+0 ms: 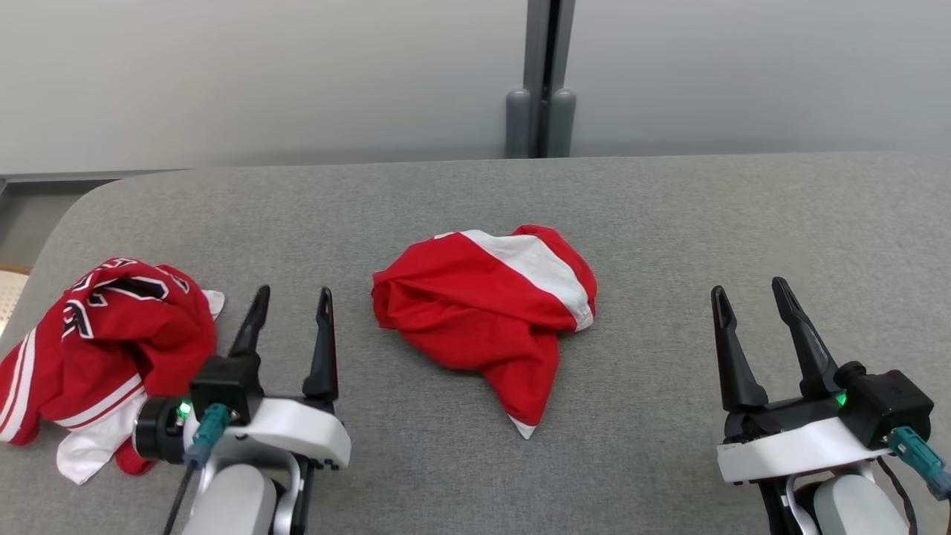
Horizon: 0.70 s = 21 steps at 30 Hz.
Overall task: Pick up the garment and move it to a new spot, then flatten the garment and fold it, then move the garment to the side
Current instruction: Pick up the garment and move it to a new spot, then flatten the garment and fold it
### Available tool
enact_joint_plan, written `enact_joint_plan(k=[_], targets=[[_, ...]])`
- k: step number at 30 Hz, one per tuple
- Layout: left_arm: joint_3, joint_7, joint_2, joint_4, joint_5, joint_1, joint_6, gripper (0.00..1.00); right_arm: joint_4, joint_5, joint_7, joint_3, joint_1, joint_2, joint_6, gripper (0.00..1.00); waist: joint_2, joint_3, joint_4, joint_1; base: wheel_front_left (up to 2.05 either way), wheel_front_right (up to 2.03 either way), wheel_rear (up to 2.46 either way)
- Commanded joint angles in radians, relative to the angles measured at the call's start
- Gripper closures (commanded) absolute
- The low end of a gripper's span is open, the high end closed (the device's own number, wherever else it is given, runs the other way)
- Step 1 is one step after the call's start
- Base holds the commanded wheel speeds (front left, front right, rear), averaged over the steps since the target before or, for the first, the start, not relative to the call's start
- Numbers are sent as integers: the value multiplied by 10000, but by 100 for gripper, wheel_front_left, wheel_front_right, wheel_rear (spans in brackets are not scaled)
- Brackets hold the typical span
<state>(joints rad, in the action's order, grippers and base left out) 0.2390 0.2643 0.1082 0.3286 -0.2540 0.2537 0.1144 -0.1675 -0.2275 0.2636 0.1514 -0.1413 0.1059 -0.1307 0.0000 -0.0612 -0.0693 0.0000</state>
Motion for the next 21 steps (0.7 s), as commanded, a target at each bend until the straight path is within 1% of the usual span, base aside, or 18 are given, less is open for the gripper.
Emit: enact_joint_plan(k=[1,4,7,11,16,18,21], targets=[[31,2,-47,17,75,-197,-70,0,36,29,17,9,105,32,-1,0,0,38,172,0,0,0,0],[33,1,-228,-133,105,-551,-12,0,12,43,17,-37,131,100,-1,0,0,16,275,0,0,0,0],[-70,1,-394,-343,-68,-818,-79,0,21,20,17,-111,158,122,-1,0,0,-3,288,0,0,0,0],[-38,1,-481,-474,16,-821,-166,0,-107,82,17,-95,136,197,-1,0,0,-83,178,0,0,0,0],[47,1,-537,-528,50,-564,-202,0,-345,75,15,303,-246,455,-1,0,0,-341,-102,0,0,0,0],[52,1,-551,-550,-173,-516,-251,0,-572,-24,-59,542,-493,626,-1,0,0,-499,-268,0,0,0,0],[316,1,-566,-681,-565,-331,-185,0,-1022,-188,-311,1057,-968,906,-1,0,0,-780,-550,0,0,0,0]])
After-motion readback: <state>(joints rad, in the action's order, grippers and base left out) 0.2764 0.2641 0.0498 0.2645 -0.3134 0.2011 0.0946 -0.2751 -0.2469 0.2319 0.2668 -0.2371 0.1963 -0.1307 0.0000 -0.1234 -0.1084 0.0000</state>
